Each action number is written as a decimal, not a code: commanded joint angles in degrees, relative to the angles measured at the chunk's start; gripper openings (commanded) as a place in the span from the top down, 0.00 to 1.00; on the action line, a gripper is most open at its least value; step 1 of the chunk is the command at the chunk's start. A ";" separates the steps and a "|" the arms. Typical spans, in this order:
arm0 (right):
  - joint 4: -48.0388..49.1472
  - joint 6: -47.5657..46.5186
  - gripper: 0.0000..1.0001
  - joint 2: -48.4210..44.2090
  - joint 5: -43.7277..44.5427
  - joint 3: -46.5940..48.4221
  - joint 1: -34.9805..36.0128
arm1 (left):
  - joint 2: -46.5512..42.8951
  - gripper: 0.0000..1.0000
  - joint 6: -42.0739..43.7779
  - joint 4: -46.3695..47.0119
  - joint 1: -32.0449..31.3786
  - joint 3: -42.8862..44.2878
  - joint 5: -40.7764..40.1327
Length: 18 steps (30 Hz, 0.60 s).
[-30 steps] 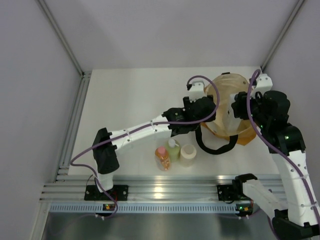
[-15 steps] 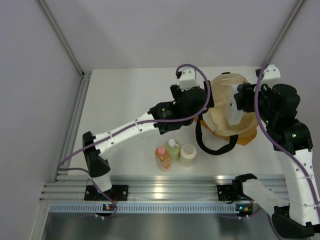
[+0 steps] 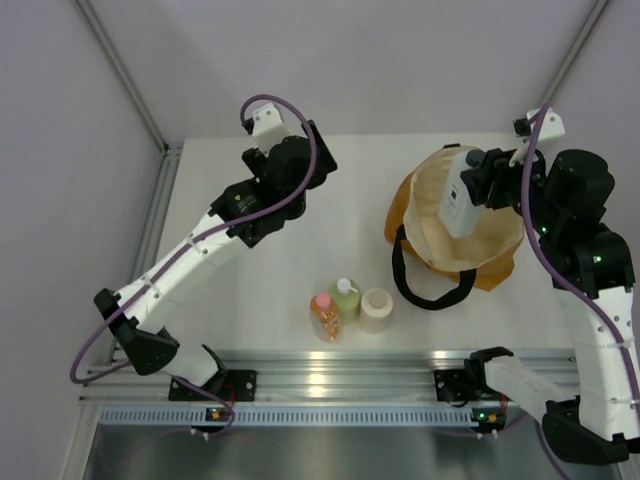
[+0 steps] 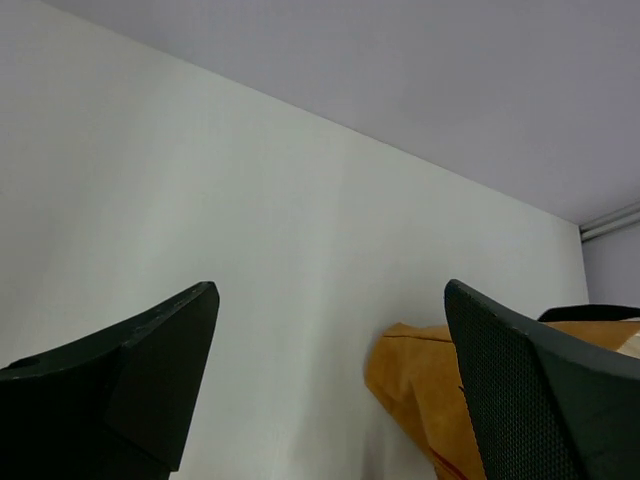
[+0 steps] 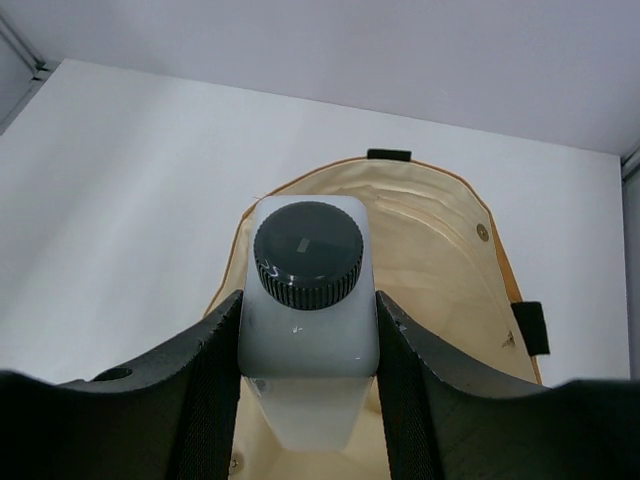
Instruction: Take the personal care products out of the canvas bag
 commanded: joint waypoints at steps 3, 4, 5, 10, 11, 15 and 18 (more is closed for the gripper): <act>12.83 0.19 1.00 0.52 -6.14 8.35 0.49 | -4.78 0.02 -0.59 -3.00 3.92 -5.52 2.24; 13.19 0.37 1.00 1.22 -6.76 8.79 0.49 | -5.92 0.02 -0.67 -3.18 5.32 -6.40 2.68; 13.19 0.37 1.00 1.49 -7.37 9.05 0.57 | -6.45 0.02 -0.94 -3.18 5.86 -8.15 3.81; 14.86 1.86 1.00 2.54 -10.00 9.49 0.66 | -7.86 0.02 -1.20 -3.79 7.44 -11.41 4.26; 15.38 1.95 1.00 2.89 -10.97 9.93 0.66 | -7.95 0.02 -1.11 -4.05 7.53 -11.68 4.26; 17.75 3.62 1.00 4.74 -13.53 12.04 0.93 | -9.09 0.02 -0.85 -4.76 8.32 -13.52 4.09; 19.77 5.02 1.00 5.88 -15.98 12.74 1.10 | -10.23 0.02 -0.85 -4.76 9.46 -15.37 4.53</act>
